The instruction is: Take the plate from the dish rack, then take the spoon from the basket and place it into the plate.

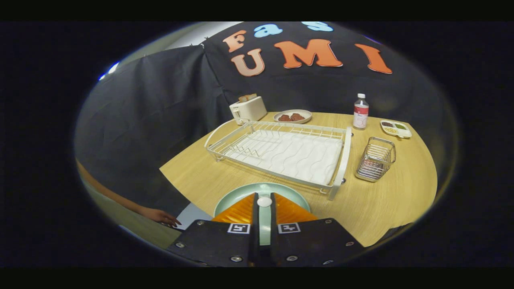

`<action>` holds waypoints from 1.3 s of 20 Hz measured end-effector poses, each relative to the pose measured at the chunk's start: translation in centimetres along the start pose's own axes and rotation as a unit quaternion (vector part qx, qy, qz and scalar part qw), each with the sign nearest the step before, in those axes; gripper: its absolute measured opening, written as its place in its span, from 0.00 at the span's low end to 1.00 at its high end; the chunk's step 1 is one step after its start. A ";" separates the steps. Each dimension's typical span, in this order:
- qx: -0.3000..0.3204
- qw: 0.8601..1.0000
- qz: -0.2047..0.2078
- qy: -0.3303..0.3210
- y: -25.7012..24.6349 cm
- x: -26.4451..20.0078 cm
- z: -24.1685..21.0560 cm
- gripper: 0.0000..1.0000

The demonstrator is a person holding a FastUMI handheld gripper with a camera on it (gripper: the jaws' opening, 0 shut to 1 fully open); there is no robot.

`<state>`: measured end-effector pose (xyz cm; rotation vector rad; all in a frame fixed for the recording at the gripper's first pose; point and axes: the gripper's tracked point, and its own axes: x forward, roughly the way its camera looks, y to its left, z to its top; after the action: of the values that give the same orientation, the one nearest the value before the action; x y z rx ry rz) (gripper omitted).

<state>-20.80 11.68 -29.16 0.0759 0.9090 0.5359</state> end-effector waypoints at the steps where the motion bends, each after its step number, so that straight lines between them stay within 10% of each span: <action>1: 0.003 1.000 0.002 -0.006 0.0 0.3 0.2 0.11; 17: 0.014 0.998 -0.054 0.035 -4.2 1.1 -1.8 0.20; 26: 0.021 0.988 -0.116 -0.095 -7.6 -4.2 8.8 0.42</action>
<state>-12.99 4.55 -22.76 0.0575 0.7313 0.2866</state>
